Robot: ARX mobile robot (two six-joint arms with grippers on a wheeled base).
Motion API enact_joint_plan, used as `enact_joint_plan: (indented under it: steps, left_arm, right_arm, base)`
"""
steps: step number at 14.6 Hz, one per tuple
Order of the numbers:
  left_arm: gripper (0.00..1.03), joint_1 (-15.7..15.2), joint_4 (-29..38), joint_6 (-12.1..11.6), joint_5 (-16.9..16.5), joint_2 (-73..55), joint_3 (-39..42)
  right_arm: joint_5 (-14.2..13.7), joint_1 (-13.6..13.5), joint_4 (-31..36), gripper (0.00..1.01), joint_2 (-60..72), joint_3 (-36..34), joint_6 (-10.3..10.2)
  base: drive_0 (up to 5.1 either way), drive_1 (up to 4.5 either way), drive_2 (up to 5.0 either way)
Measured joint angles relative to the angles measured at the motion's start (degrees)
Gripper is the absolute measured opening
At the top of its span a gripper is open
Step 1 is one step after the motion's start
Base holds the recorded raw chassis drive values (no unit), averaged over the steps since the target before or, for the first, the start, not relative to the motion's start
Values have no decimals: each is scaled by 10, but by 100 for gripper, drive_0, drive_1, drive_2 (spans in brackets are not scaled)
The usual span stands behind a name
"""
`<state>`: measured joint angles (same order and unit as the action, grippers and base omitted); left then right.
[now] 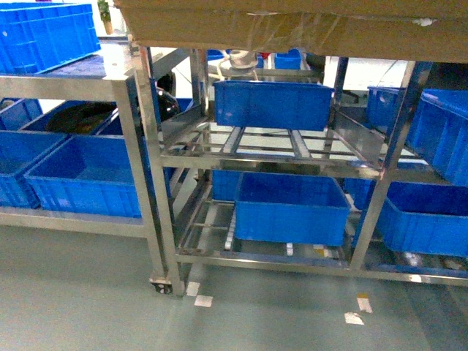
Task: Sort boxes to right shelf from conveyor
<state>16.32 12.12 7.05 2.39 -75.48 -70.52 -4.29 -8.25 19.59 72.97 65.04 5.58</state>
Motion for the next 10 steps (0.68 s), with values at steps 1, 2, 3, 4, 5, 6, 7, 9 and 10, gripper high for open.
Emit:
enact_joint_plan:
  steps: [1, 2, 3, 4, 5, 6, 7, 9, 10]
  left_arm:
    - [2, 0, 2, 0, 0, 0, 0]
    - [2, 0, 4, 0, 0, 0, 0]
    - [2, 0, 3, 0, 0, 0, 0]
    - [2, 0, 1, 0, 0, 0, 0]
    - [2, 0, 0, 0, 0, 0, 0]
    - [2, 0, 2, 0, 0, 0, 0]
    - [2, 0, 1, 0, 0, 0, 0]
    - [2, 0, 0, 0, 0, 0, 0]
    - [2, 0, 0, 0, 0, 0, 0]
  right_arm:
    - [0, 0, 2, 2, 0, 0, 0]
    - [0, 0, 2, 2, -1, 0, 0]
    - [0, 0, 2, 2, -1, 0, 0]
    - [0, 0, 2, 2, -1, 0, 0]
    - [0, 0, 0, 2, -1, 0, 0]
    - [0, 0, 2, 2, -1, 0, 0]
    - [0, 0, 1, 2, -1, 0, 0]
    - [0, 0, -1, 2, -1, 0, 0]
    - [0, 0, 0, 2, -1, 0, 0]
  base:
    - [0, 0, 0]
    - [0, 0, 0]
    - [0, 0, 0]
    - [0, 0, 0]
    - [0, 0, 0]
    - [0, 0, 0]
    - [0, 0, 0]
    - [0, 0, 0]
    - [0, 0, 0]
